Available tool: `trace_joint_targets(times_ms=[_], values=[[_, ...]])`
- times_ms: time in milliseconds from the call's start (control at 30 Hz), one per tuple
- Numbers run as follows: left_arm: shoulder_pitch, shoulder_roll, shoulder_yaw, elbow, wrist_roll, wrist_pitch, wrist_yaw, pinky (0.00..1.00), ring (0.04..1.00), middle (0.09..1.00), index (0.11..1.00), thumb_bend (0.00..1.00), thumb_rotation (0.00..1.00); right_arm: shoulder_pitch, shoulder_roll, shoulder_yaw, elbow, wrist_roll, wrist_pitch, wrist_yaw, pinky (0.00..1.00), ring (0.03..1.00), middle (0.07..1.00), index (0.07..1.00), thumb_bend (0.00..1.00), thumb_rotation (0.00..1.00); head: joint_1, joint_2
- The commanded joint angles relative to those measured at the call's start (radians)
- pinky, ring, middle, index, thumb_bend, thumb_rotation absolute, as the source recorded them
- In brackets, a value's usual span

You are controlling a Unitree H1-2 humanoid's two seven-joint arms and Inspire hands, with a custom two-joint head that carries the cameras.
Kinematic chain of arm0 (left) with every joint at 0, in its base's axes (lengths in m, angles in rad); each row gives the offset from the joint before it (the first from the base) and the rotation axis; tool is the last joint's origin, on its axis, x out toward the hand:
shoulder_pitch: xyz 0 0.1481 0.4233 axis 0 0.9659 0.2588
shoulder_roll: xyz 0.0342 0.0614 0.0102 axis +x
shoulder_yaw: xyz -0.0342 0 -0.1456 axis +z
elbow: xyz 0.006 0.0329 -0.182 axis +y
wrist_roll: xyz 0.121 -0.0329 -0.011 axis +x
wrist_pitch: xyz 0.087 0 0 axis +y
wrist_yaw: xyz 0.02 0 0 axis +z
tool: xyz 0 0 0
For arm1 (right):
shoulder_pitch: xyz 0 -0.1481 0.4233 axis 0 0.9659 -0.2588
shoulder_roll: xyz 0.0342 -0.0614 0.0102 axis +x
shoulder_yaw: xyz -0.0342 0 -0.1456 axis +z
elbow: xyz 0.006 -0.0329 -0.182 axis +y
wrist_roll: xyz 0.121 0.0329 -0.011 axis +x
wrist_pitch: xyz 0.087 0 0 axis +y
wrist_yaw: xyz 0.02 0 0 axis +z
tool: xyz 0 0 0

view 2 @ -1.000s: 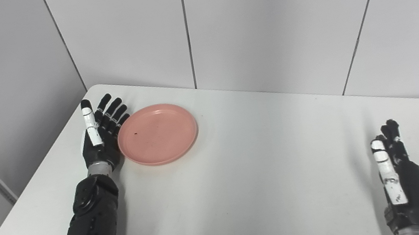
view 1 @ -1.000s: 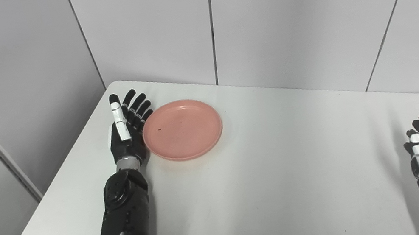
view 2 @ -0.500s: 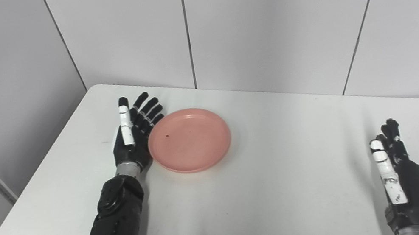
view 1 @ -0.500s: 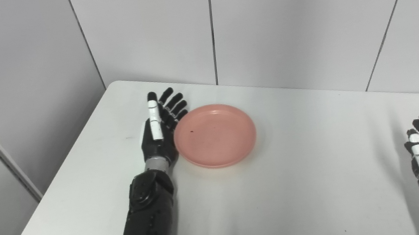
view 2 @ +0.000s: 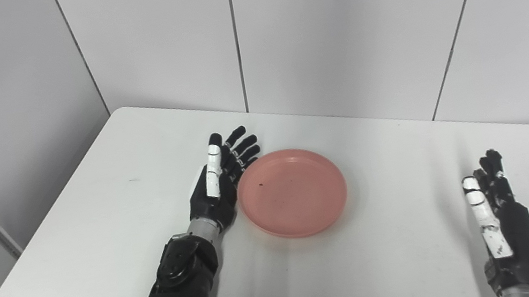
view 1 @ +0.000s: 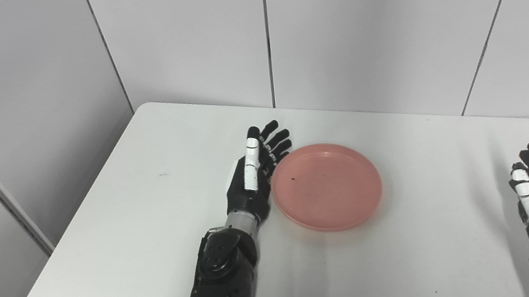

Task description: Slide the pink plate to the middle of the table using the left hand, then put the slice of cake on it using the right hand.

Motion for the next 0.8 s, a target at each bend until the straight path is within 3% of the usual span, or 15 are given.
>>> trace_joint_targets(times_ms=[0, 100, 267, 300, 333, 367, 500, 767], values=[[0.02, -0.012, -0.022, -0.014, 0.016, 0.036, -0.017, 0.92, 0.889, 0.869, 0.873, 0.78, 1.0, -0.02, 0.0, -0.003, -0.03, 0.009, 0.007, 0.004, 1.0, 1.0, 1.0, 1.0, 0.28, 0.74, -0.021, 0.005], [0.038, -0.026, -0.035, -0.038, 0.015, 0.053, -0.024, 0.9, 0.887, 0.869, 0.871, 0.76, 1.0, -0.023, -0.001, -0.001, -0.015, 0.006, 0.001, 0.006, 1.0, 1.0, 1.0, 1.0, 0.33, 0.75, -0.054, 0.011], [0.065, -0.046, -0.036, -0.051, 0.003, 0.04, -0.05, 0.92, 0.898, 0.882, 0.876, 0.74, 0.99, -0.029, -0.011, 0.004, 0.064, -0.011, -0.082, 0.016, 1.0, 0.995, 0.994, 1.0, 0.39, 0.75, -0.131, 0.031], [0.071, -0.047, -0.037, -0.055, 0.004, 0.039, -0.055, 0.92, 0.904, 0.888, 0.877, 0.73, 0.99, -0.032, -0.011, 0.006, 0.087, -0.021, -0.108, 0.013, 1.0, 0.986, 0.985, 0.998, 0.42, 0.75, -0.18, 0.04], [0.074, -0.048, -0.037, -0.059, 0.005, 0.04, -0.059, 0.92, 0.905, 0.889, 0.877, 0.73, 0.99, -0.034, -0.011, 0.008, 0.102, -0.028, -0.125, 0.011, 1.0, 0.985, 0.984, 0.997, 0.43, 0.75, -0.18, 0.04], [0.082, -0.049, -0.038, -0.071, 0.004, 0.046, -0.062, 0.93, 0.907, 0.891, 0.877, 0.73, 0.99, -0.036, -0.009, 0.012, 0.116, -0.037, -0.139, 0.009, 1.0, 0.982, 0.981, 0.996, 0.44, 0.75, -0.234, 0.046], [0.108, -0.057, -0.043, -0.114, 0.007, 0.063, -0.068, 0.92, 0.912, 0.898, 0.885, 0.72, 0.97, -0.047, 0.01, 0.028, 0.155, -0.061, -0.173, 0.0, 1.0, 0.987, 0.978, 0.993, 0.51, 0.72, -0.319, 0.059], [0.144, -0.068, -0.061, -0.168, 0.016, 0.089, -0.068, 0.92, 0.915, 0.905, 0.901, 0.68, 0.94, -0.062, 0.047, 0.051, 0.185, -0.124, -0.203, -0.046, 0.98, 0.963, 0.967, 0.975, 0.53, 0.74, -0.445, 0.09]])
